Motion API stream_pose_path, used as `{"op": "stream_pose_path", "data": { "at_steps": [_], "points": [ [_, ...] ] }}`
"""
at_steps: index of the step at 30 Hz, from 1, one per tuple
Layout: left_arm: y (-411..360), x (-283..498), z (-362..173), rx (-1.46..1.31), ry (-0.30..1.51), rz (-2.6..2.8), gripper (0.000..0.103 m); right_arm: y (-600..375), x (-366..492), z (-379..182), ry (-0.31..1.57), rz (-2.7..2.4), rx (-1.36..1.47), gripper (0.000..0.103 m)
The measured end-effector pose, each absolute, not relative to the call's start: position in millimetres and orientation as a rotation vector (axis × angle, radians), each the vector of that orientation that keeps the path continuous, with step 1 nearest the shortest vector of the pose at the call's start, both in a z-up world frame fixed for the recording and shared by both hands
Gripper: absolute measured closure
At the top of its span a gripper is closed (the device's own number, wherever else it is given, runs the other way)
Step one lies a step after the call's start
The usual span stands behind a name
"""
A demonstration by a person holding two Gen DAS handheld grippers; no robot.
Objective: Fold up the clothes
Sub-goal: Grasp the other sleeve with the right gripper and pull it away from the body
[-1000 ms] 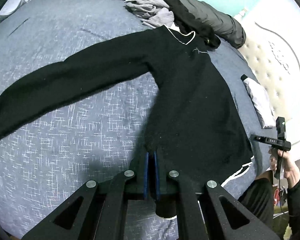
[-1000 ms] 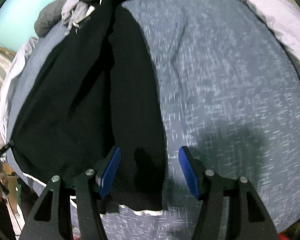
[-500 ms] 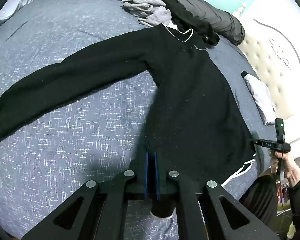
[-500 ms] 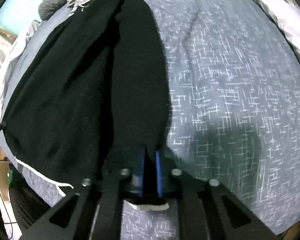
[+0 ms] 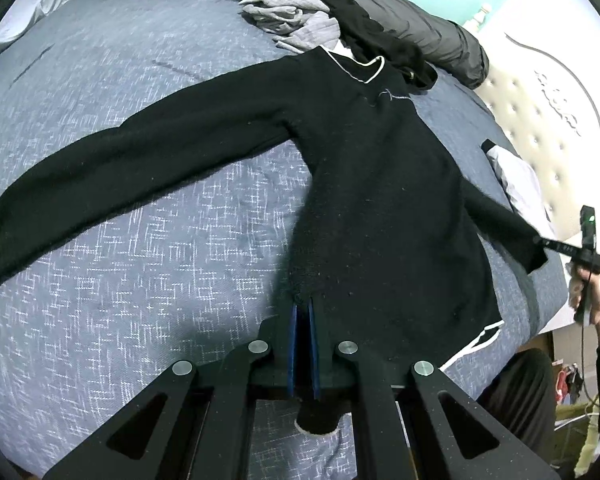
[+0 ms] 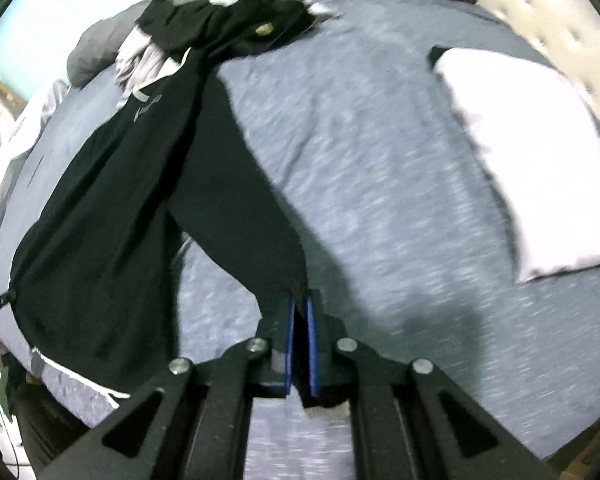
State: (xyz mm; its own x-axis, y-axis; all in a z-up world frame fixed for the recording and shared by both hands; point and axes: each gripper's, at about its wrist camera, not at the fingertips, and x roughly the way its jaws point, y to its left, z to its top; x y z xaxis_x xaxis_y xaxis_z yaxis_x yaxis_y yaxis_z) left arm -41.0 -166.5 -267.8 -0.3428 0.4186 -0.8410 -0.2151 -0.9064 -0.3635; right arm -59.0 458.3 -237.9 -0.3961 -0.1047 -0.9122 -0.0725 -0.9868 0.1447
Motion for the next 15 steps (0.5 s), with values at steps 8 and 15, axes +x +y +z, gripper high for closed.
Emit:
{"op": "stream_pose_path", "data": {
  "at_steps": [8, 15],
  "points": [
    [-159, -36, -267, -1.518, -0.247, 2.281, 0.098, 521, -95, -202, -0.238, -2.731, 1.7, 0.098],
    [-159, -33, -271, -1.533, -0.263, 2.285, 0.098, 568, -133, -178, -0.135, -2.82, 1.717, 0.099]
  ]
}}
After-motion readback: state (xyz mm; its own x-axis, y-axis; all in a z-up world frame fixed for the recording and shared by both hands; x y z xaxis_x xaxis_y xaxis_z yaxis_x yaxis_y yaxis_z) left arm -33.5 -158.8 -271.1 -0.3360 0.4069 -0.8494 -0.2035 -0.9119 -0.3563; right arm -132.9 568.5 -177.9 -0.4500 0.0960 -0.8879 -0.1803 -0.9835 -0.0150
